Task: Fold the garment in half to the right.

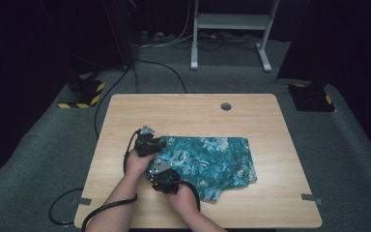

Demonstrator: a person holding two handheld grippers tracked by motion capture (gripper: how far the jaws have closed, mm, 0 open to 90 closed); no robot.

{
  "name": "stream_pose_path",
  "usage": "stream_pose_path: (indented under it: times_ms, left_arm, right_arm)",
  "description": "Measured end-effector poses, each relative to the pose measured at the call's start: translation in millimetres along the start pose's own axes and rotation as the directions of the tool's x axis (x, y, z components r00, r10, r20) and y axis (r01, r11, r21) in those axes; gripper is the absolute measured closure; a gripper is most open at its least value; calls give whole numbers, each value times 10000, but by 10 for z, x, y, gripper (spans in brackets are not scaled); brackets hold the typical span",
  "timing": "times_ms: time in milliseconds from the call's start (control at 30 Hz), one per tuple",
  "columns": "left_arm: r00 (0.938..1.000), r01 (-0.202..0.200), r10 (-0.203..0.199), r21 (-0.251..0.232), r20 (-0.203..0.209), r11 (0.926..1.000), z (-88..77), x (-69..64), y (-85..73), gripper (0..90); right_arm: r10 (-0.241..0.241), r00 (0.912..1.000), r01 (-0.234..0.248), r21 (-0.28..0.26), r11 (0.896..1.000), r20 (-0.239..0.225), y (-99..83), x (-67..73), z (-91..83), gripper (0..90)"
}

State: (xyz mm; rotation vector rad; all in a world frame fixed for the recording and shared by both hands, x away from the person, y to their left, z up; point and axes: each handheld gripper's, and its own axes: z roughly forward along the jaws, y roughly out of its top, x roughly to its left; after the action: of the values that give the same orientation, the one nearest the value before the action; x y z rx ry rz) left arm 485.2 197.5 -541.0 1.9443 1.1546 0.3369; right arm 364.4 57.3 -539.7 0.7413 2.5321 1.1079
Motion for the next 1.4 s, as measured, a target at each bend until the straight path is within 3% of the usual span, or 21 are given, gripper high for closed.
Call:
stream_pose_path:
  times_ms: [167, 300, 567, 700, 1000, 1400]
  left_arm:
    - [9993, 370, -370, 14, 4, 9993, -9, -1, -9, 742]
    - [9991, 213, -214, -25, -353, 9998, -12, -42, -22, 795]
    - [9968, 559, -563, -93, -568, 9984, -22, -88, -3, 850]
    - [9965, 617, -627, -203, -550, 9979, -68, -87, 17, 856]
    - [9938, 937, -976, -695, -540, 9932, -239, -79, 34, 859]
    - [9911, 1182, -1236, -1036, -483, 9876, -432, -37, 118, 859]
  right_arm:
    - [-196, 9996, 198, -112, 9997, 182, -28, 19, -16, 785]
    - [-208, 9991, 215, -171, 9996, 382, -38, 23, -16, 837]
    - [-157, 9988, 155, 61, 9999, 463, 0, 21, -22, 852]
    - [70, 9989, -56, -307, 9995, 455, 15, 7, -102, 851]
    - [108, 9991, -68, -947, 9955, 418, 77, 47, -246, 849]
    - [106, 9989, -39, -1443, 9895, 454, 128, 57, -363, 848]
